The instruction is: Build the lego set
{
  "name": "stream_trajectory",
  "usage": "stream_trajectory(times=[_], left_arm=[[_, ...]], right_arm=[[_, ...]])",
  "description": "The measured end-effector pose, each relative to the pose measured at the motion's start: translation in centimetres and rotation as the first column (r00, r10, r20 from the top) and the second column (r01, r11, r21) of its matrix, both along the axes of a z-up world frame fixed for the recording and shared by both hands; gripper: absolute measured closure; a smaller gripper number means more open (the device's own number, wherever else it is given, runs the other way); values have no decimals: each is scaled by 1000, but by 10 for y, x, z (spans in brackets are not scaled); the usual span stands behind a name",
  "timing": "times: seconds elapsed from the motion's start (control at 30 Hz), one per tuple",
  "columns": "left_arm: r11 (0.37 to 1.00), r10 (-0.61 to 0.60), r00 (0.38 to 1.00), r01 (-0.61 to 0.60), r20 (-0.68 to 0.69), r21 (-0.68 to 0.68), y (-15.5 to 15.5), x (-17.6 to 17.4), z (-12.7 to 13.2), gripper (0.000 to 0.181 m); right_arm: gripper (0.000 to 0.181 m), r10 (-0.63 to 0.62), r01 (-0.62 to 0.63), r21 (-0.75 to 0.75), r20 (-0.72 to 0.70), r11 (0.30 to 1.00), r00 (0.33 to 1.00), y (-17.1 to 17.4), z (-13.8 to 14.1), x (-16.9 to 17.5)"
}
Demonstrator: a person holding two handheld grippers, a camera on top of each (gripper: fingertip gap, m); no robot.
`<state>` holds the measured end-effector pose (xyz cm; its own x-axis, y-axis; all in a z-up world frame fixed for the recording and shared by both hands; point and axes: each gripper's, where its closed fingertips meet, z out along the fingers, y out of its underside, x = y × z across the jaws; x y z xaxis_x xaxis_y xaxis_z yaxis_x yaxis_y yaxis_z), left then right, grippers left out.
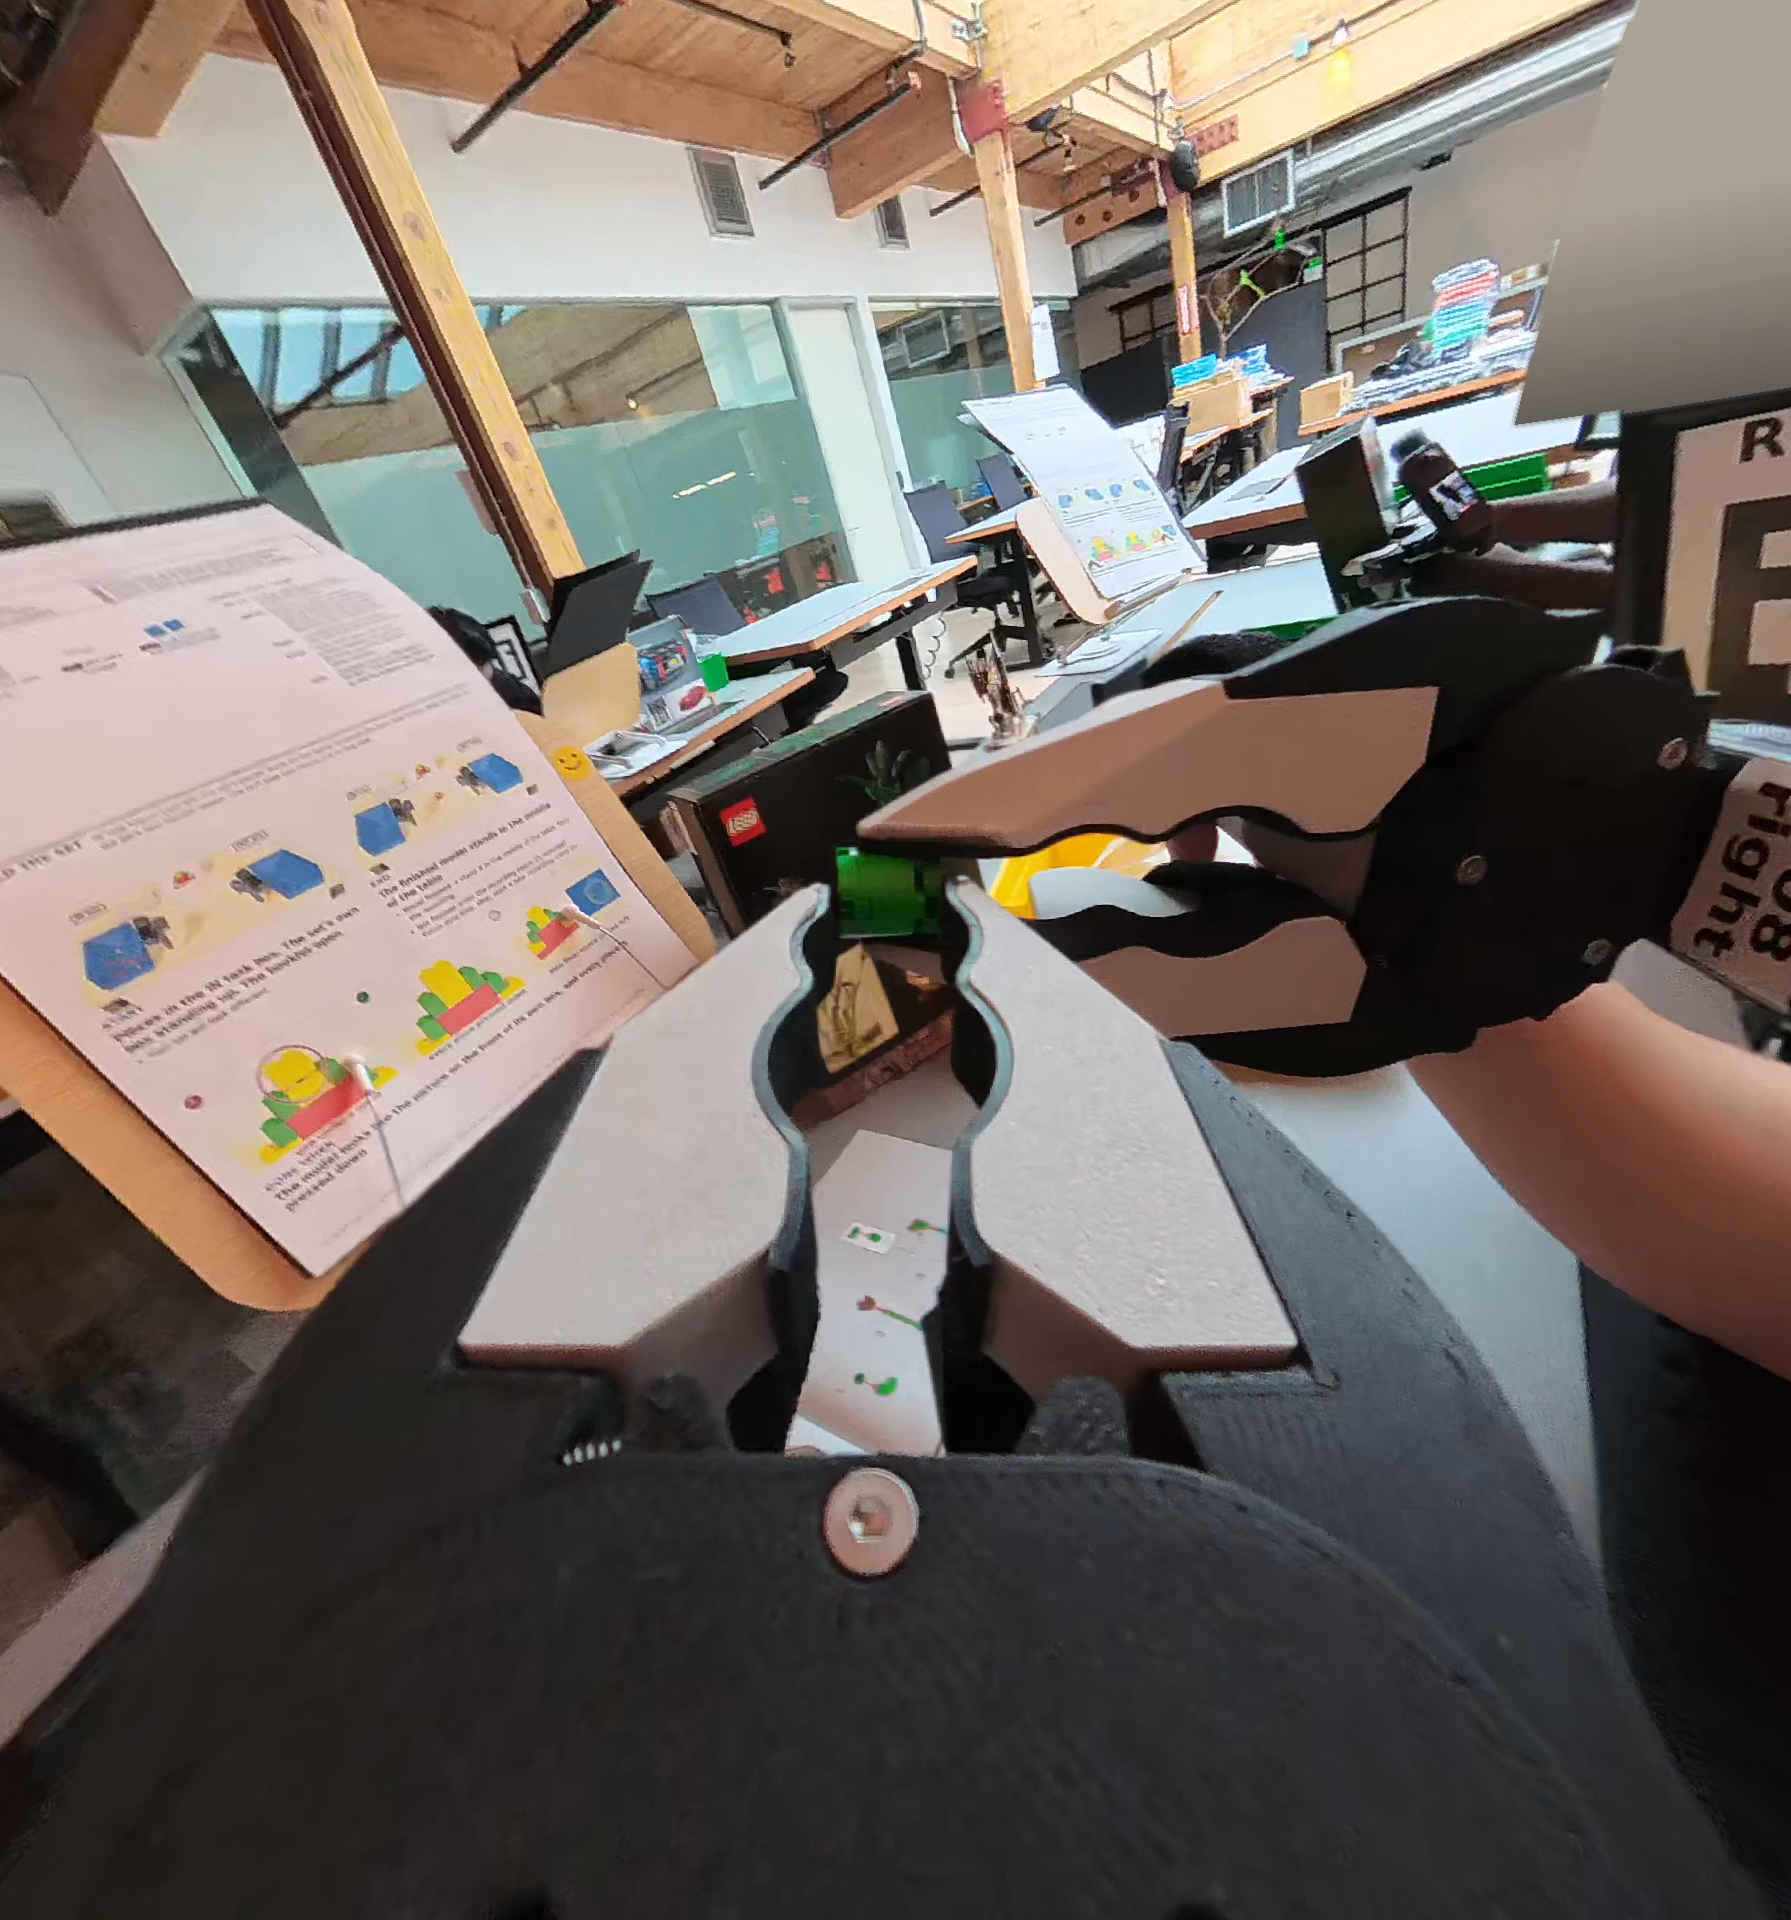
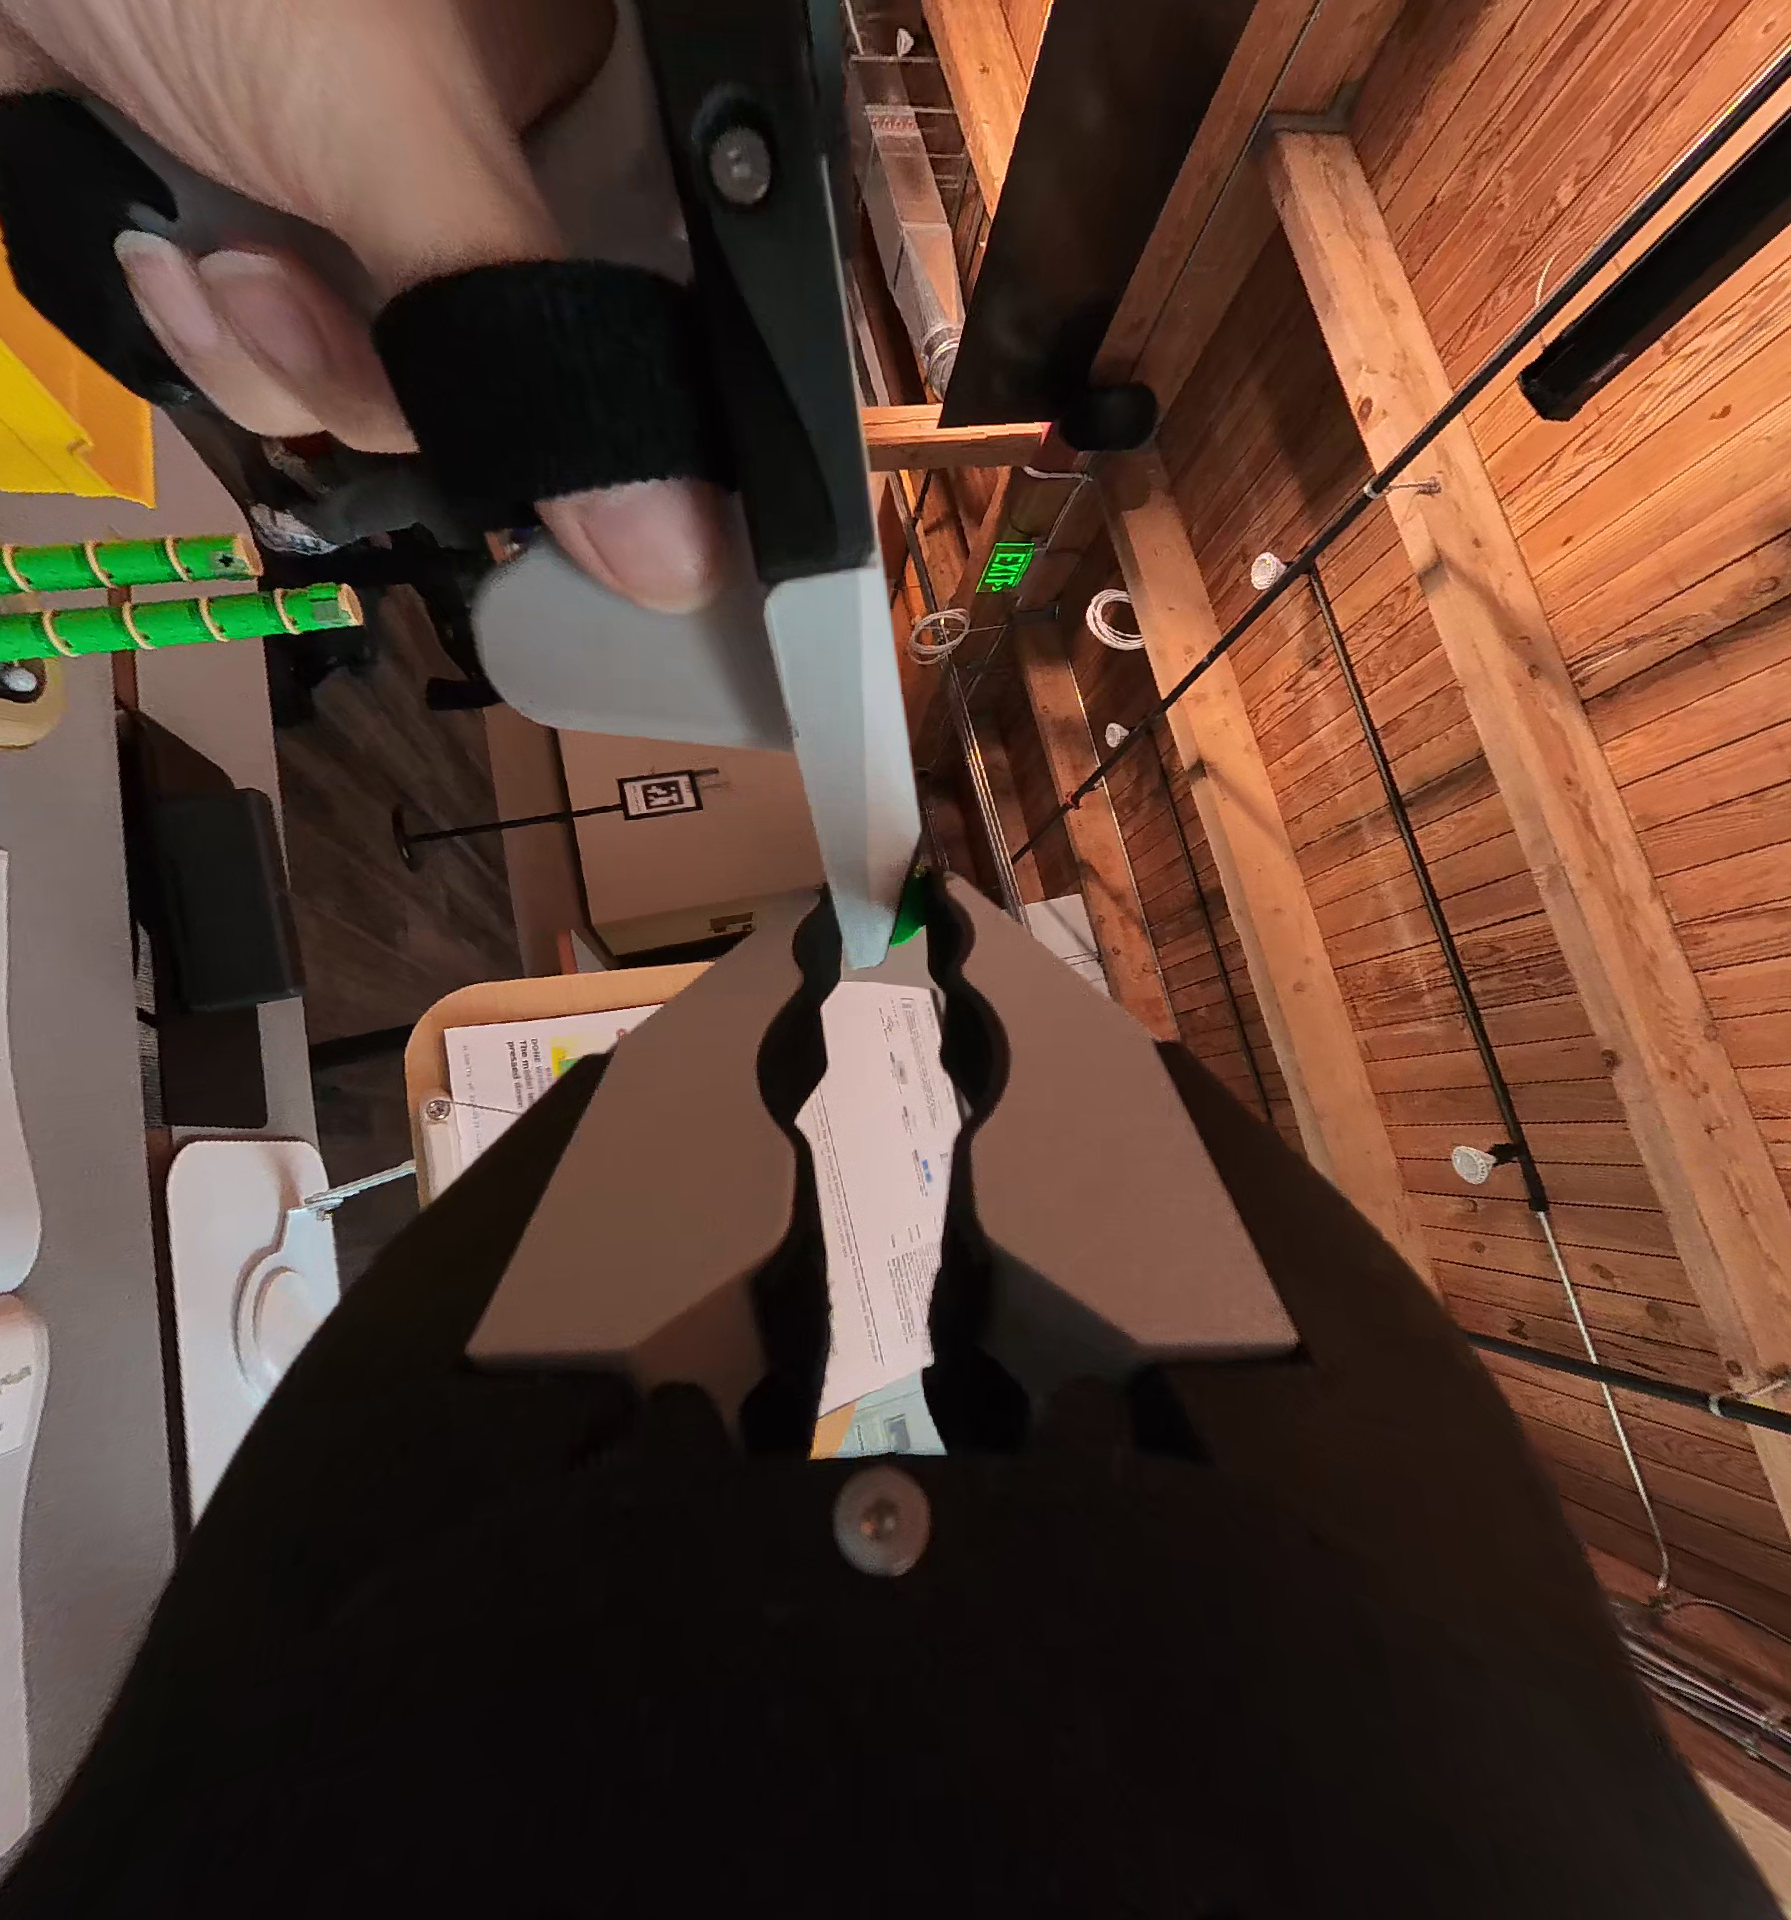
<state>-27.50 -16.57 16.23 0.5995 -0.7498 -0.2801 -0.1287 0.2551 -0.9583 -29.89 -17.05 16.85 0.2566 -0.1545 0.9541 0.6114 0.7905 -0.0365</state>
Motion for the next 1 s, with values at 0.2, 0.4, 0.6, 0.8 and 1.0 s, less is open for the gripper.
stream_trajectory(times=[0.2,0.4,0.6,0.8,1.0], left_arm=[[994,69,997,-65,-36,89,-1,0,4,166],[983,127,990,-118,-64,138,-4,-2,7,167],[982,129,988,-116,-80,148,-4,-1,6,167],[944,202,967,-149,-159,293,8,-12,1,166],[934,-59,942,170,-332,315,-19,11,-28,167]], right_arm=[[166,-9,10,62,-24,998,1000,-2,5,0],[165,-12,16,87,-41,996,999,-3,8,-1],[165,6,-2,90,-42,996,999,-3,8,0],[156,193,-194,-183,-22,964,981,-5,-4,4],[147,403,-353,-542,-29,762,915,-23,-25,24]])
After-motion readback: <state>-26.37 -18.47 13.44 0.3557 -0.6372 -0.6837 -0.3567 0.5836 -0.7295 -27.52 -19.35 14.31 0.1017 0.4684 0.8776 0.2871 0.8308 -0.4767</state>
